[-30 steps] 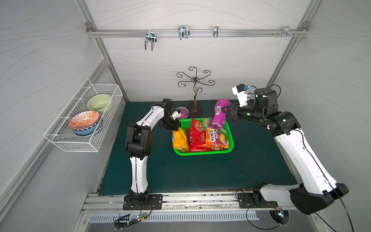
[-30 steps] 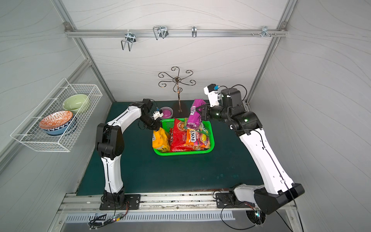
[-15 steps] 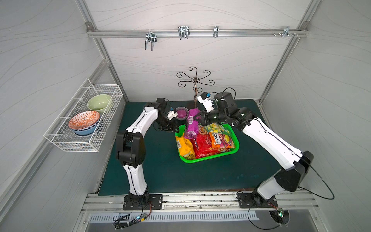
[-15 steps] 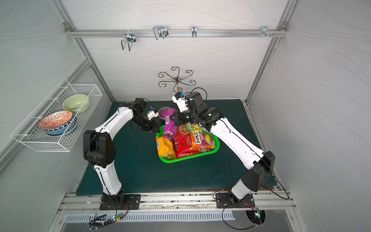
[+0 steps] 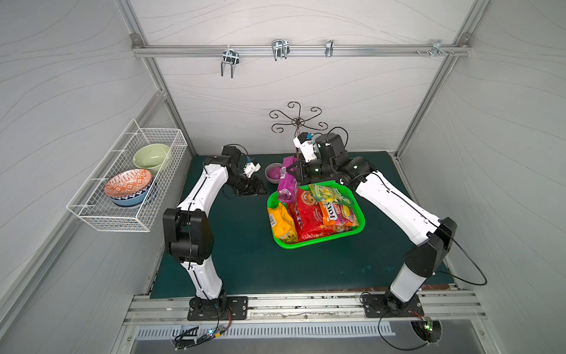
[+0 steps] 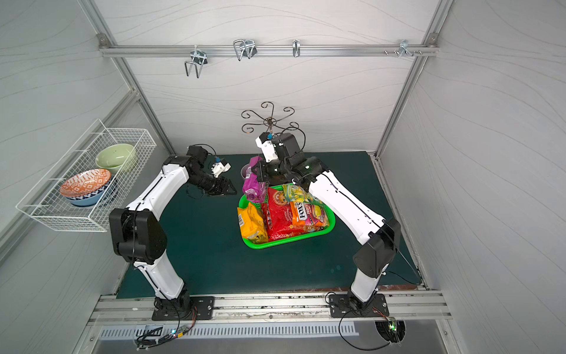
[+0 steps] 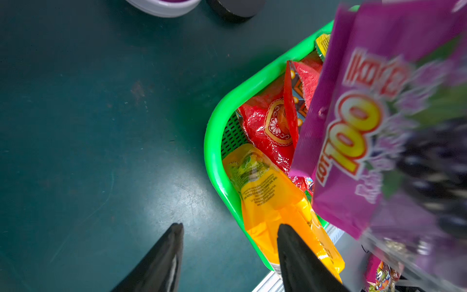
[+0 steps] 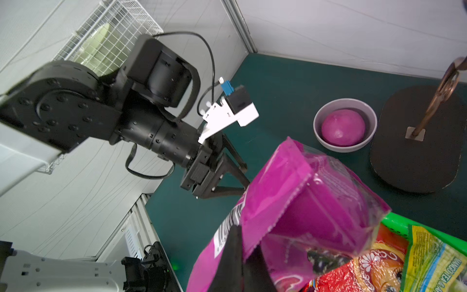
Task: Put the candies in the basket
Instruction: Move the basket to the center of the board, then place the candy in the basket.
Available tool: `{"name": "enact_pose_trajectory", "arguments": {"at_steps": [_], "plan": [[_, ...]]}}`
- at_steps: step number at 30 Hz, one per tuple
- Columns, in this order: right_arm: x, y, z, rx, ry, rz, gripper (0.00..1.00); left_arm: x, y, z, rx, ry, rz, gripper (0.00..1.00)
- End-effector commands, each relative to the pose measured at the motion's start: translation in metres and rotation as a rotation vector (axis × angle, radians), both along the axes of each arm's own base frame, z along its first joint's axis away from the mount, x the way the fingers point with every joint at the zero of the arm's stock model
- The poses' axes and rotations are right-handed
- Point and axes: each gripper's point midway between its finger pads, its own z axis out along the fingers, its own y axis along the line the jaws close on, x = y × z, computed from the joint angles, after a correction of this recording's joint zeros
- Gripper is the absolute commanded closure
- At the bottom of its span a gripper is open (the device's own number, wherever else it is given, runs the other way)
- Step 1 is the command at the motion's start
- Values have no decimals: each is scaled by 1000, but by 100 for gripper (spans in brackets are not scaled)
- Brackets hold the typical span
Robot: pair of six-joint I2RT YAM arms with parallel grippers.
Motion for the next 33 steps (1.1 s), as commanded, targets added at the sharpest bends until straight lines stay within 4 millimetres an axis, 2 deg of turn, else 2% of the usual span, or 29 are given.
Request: {"name": "enact_pose_trajectory", "arguments": {"at_steps": [1, 6, 8, 13, 16, 21, 23, 29, 33], "plan": [[7, 14, 47, 119, -115, 17, 100, 7, -3, 0, -6, -23, 6, 38], [10, 25, 26, 103, -66, 34, 100, 12, 7, 5, 15, -37, 42, 37], [7, 26, 9, 72, -42, 41, 100, 13, 13, 6, 26, -46, 60, 36], [-2, 15, -38, -18, 44, 31, 100, 15, 21, 3, 46, -47, 75, 36], [-12, 5, -56, -64, 100, 22, 100, 17, 19, 4, 35, -46, 69, 36], [-25, -9, -57, -97, 143, 8, 100, 29, 10, 1, 30, -55, 40, 36], [-24, -14, -57, -117, 179, -20, 100, 37, 4, -2, 48, -73, 12, 36], [-24, -20, -63, -128, 437, -163, 100, 75, -21, -5, 63, -160, -46, 36], [-25, -16, -82, -78, 596, -296, 100, 94, -33, -6, 70, -194, -70, 36]]}}
